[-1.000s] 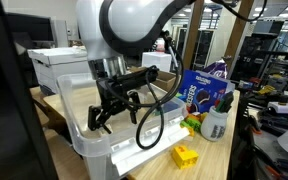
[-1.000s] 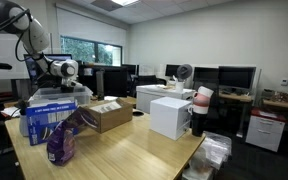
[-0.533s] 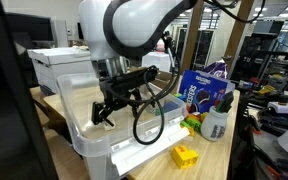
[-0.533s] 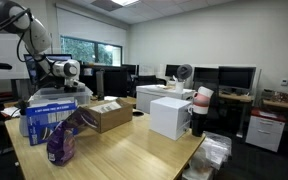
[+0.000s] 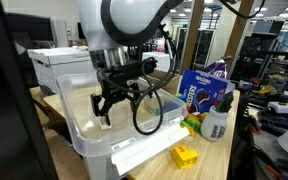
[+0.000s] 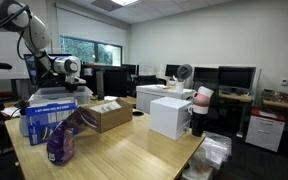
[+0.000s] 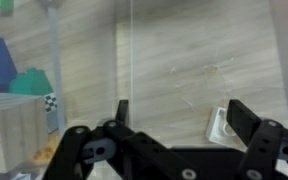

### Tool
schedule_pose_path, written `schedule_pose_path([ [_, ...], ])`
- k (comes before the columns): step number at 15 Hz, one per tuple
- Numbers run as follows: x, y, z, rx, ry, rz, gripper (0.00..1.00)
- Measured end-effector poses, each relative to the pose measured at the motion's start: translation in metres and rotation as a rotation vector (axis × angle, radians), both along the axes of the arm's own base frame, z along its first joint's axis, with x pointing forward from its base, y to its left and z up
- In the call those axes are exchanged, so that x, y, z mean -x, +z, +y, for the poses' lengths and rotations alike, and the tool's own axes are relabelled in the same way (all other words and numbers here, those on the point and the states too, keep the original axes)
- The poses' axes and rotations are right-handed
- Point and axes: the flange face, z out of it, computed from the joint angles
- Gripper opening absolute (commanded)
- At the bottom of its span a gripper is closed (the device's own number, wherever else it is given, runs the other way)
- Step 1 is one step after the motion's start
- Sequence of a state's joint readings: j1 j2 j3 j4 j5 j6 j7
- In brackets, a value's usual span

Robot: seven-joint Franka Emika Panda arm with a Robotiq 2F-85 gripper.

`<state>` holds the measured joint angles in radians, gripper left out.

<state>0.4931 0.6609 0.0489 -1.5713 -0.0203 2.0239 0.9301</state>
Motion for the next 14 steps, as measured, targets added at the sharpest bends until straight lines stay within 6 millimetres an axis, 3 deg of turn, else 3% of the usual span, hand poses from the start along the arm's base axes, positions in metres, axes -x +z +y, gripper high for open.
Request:
schedule_pose_path([
  [8,-0.001,0.029,0.009,-0.022,0.010,-0.019,1.00],
  [14,-0.001,0.021,0.014,-0.058,-0.026,-0.084,1.00],
])
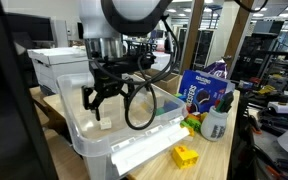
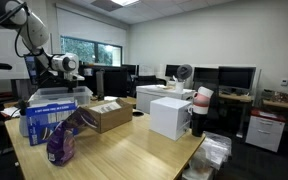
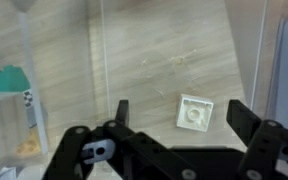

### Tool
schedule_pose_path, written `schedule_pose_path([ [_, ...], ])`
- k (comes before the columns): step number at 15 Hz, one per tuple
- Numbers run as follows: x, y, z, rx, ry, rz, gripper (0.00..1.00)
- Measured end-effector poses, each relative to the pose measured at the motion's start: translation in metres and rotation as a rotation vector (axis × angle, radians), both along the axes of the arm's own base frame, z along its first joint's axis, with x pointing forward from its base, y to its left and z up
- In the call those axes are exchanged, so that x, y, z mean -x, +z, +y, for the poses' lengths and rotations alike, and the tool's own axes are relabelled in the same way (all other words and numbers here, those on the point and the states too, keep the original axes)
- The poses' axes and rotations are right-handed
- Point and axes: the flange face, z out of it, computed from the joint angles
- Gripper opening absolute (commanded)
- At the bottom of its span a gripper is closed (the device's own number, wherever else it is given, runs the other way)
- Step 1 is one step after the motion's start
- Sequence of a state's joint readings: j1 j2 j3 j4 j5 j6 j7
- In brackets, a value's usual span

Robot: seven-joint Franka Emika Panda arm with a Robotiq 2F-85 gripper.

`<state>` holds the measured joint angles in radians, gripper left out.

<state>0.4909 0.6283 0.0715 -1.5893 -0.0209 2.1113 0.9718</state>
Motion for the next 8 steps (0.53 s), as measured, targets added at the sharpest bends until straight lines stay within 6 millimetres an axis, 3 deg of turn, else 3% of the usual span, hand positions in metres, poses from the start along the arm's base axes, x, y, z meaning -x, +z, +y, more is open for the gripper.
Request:
schedule_pose_path([
  [8,0.014,-0.030,0.002,0.004,-0.054,-0.050,1.00],
])
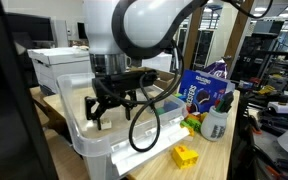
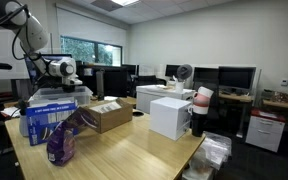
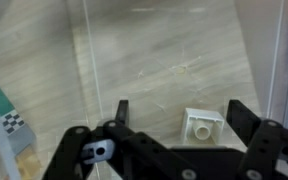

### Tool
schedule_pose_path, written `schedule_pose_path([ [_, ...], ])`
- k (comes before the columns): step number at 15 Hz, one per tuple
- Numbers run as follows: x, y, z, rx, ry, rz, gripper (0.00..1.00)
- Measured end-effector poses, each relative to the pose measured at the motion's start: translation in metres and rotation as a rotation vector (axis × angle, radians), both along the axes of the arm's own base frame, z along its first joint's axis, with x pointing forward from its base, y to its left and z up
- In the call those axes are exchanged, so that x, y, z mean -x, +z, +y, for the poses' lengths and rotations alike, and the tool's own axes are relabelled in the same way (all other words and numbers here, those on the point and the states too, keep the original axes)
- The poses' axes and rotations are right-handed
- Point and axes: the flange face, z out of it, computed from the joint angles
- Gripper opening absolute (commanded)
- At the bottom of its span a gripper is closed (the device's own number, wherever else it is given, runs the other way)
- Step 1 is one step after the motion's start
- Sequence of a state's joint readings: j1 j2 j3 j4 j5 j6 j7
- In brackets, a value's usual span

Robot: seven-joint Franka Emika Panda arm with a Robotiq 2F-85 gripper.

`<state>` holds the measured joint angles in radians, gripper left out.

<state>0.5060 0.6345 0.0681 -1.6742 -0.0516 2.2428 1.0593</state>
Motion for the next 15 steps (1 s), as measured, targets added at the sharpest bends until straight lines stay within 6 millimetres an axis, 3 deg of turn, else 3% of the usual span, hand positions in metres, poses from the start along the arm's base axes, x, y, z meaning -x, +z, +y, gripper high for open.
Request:
schedule_pose_path([
  [6,0.0021,-0.0087,0.0022,-0.002,-0.041,-0.085,1.00],
  [8,0.0029,-0.0100,0.0028,0.009,-0.049,-0.105,0.75],
  [15,0.0061,-0.0102,0.0077,0.071,-0.047,-0.158,0.41],
])
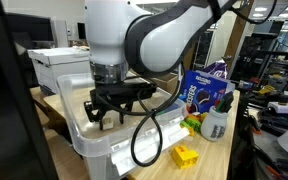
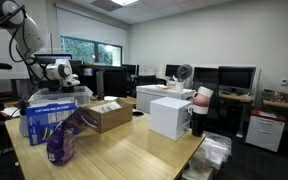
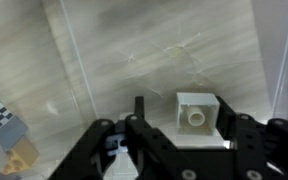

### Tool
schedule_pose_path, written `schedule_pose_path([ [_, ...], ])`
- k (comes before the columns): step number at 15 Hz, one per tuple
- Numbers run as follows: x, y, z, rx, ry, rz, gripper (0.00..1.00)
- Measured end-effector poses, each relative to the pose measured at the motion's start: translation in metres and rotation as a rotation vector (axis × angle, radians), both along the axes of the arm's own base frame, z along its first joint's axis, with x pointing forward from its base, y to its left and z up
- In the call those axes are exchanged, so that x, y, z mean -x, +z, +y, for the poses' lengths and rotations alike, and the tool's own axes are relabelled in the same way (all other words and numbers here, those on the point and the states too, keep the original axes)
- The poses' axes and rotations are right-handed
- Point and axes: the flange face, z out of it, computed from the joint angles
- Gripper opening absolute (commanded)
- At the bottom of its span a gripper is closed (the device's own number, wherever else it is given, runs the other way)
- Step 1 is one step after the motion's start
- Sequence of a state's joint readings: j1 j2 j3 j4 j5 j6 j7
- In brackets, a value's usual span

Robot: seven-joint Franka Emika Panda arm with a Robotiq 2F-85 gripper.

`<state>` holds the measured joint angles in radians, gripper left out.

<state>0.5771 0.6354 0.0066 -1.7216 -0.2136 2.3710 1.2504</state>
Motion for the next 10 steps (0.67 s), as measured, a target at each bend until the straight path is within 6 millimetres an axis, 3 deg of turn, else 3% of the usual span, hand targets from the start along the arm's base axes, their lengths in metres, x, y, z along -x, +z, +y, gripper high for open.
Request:
schedule_pose_path([
  [6,0.0038,0.0018,0.0065,0.012,0.014,-0.011,0.12],
  [10,0.0081,0.0053,0.0104,0.007,0.043,0.026,0.10],
])
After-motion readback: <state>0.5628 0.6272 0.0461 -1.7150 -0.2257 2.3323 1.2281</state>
